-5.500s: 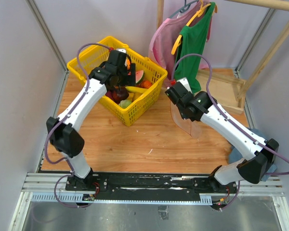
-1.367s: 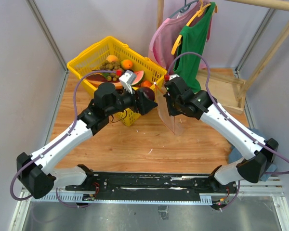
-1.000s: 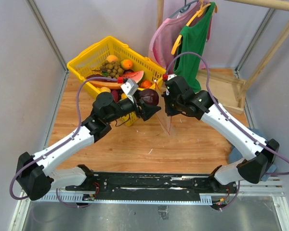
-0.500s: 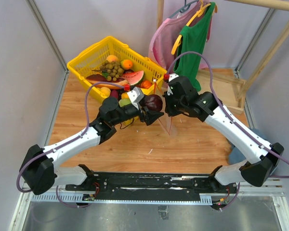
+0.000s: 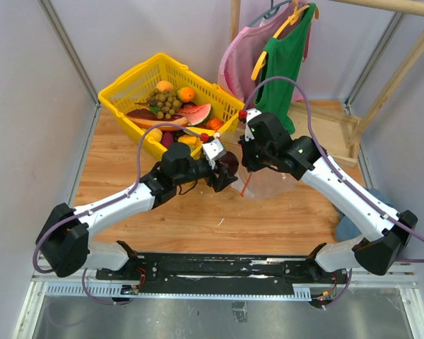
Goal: Place the food in the zip-top bag and seal the zipper
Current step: Place the fake fruit in the zipper food storage bag.
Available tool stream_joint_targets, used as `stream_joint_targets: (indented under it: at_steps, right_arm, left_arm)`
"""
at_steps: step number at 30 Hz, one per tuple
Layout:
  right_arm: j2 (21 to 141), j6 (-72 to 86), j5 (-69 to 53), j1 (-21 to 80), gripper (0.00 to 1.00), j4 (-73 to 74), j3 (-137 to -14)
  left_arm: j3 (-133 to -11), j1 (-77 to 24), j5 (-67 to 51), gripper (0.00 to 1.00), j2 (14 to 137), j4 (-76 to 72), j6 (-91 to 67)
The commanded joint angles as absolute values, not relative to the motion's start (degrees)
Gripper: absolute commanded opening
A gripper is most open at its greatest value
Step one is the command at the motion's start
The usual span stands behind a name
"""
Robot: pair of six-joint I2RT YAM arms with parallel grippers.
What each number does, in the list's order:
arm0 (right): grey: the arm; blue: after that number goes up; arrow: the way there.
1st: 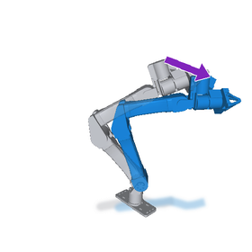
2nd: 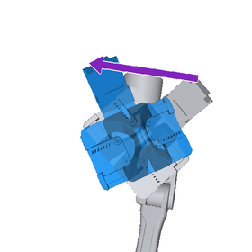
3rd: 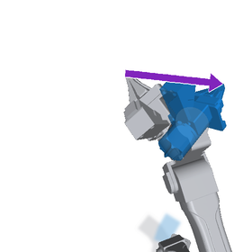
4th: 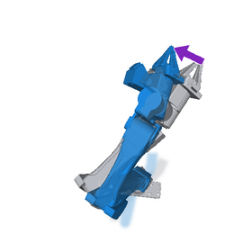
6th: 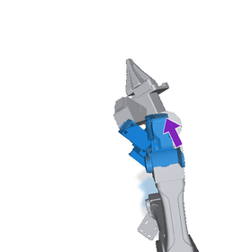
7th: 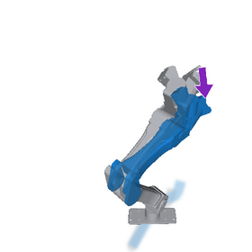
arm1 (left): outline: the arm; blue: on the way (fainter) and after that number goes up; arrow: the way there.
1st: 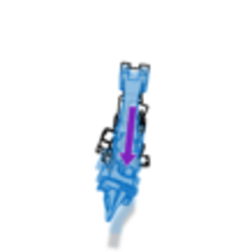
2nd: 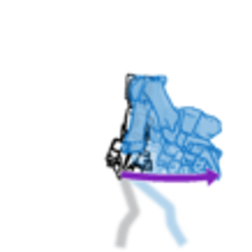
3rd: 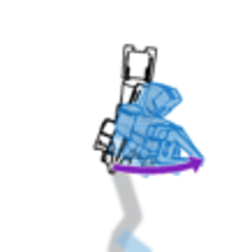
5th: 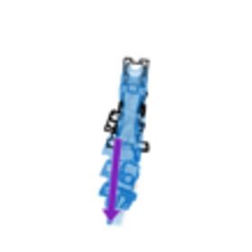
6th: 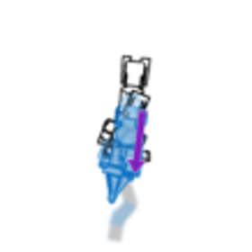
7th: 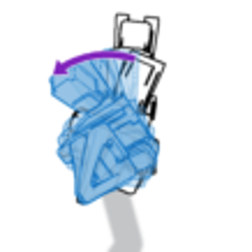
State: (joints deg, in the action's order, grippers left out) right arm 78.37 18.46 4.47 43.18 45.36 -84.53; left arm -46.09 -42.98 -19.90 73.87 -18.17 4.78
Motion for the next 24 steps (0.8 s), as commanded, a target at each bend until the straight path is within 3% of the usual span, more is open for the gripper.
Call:
stream_joint_targets:
  at_steps: [1,8,13,20,24]
  right_arm:
    - [76.98,16.19,1.81,42.49,0.01,43.06,-83.57]
    - [77.07,15.41,0.04,42.54,0.01,42.33,-82.84]
    - [76.14,15.88,-0.37,42.49,0.01,41.65,-81.43]
    - [75.06,17.81,1.36,42.47,0.01,41.35,-79.65]
    - [74.77,20.13,1.92,42.09,0.01,41.08,-78.2]
  left_arm:
    - [-51.72,-44.09,-18.12,0.64,76.72,-10.05,10.06]
    - [-56.22,-45.33,-16.7,0.89,79.09,-3.56,11.15]
    - [-58.32,-46.3,-15.2,0.97,79.7,-1.37,11.61]
    - [-58.92,-46.49,-12.26,0.98,79.62,-0.59,9.67]
    - [-59.57,-46.49,-10.24,0.93,79.67,0.11,7.58]
